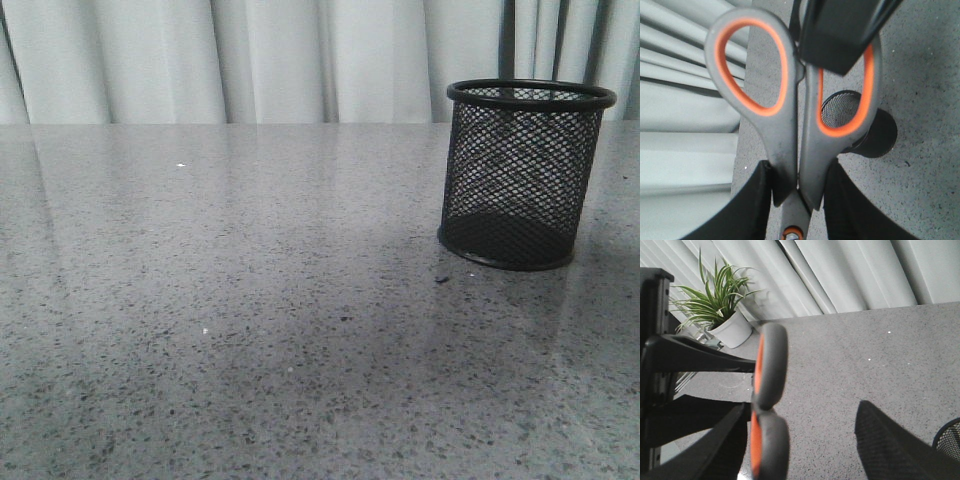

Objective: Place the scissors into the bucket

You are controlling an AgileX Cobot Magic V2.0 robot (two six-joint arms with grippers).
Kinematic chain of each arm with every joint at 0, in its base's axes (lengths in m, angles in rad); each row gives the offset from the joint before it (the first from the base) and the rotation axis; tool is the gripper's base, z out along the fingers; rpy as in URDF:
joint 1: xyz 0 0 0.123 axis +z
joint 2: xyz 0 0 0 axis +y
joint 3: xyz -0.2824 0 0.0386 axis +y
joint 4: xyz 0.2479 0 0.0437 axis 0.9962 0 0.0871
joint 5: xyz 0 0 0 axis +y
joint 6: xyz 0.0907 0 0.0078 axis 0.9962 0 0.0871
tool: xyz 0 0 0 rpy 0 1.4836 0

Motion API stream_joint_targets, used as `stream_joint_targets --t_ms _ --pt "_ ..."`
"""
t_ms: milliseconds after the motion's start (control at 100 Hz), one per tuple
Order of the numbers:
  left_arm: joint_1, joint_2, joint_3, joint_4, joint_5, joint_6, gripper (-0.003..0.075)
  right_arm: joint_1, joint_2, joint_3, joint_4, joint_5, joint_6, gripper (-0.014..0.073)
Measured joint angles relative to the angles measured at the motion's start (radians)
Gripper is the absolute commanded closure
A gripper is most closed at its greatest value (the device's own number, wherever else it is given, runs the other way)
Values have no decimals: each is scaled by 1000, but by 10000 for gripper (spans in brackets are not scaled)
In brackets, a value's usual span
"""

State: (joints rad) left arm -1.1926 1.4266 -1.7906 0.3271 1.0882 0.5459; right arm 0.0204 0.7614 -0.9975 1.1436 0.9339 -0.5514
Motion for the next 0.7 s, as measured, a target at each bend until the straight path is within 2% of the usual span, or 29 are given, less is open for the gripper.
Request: stream_joint_targets --t_ms 100,220,460,570,700 --pt "0 2 0 -4 -2 0 731 0 13 0 2 2 -8 197" --pt "0 2 0 -4 -2 0 730 0 22 0 25 2 -32 306" --pt "0 7 0 -8 -2 0 705 0 30 -4 74 35 -53 669" --pt "0 10 0 -8 -2 0 598 0 36 -8 92 46 -55 662" --pt "0 10 0 -4 0 0 373 0 41 -10 97 47 -67 662"
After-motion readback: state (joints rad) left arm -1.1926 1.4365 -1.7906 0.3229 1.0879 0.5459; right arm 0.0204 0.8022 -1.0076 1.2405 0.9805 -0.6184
